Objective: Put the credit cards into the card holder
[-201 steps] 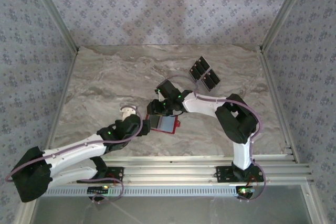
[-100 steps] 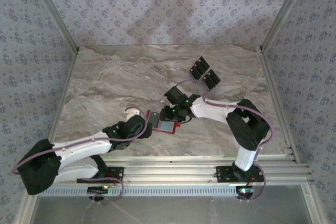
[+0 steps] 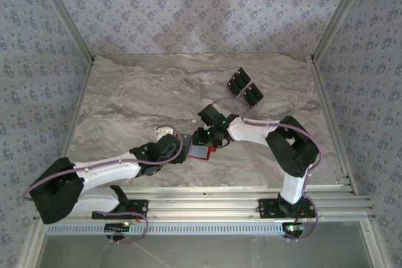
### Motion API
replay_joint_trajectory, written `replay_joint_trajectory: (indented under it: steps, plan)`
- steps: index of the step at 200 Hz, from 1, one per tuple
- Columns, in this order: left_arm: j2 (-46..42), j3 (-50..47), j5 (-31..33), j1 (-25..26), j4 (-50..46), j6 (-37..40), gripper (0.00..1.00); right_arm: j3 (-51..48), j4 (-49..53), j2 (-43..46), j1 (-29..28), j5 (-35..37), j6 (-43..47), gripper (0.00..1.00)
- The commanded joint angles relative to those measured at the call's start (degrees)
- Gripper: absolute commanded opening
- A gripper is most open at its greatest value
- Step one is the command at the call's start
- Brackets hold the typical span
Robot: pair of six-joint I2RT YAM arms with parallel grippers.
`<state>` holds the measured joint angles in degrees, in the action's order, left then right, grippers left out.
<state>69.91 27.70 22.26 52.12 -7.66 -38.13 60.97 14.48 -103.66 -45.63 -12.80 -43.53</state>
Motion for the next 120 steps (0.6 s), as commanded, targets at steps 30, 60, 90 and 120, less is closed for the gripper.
replay_joint_trajectory:
  steps: [30, 60, 90, 120]
  plan:
    - [0.0, 1.5, -2.2, -0.3, 2.8, 2.1, 1.00, 3.0, -1.7, -4.2, -0.1, -4.0, 0.2, 0.45]
    - [0.2, 1.3, -3.0, 0.3, 4.4, 3.1, 1.00, 3.1, -2.9, -5.2, 0.0, -5.0, -0.7, 0.45]
    - [0.9, 1.4, -3.0, 0.9, 5.9, 3.6, 1.00, 2.9, -3.3, -5.4, 0.0, -5.4, -1.0, 0.45]
    - [3.5, 2.1, -2.9, 1.4, 7.2, 3.9, 1.00, 2.8, -3.4, -5.2, 0.0, -5.5, -1.2, 0.45]
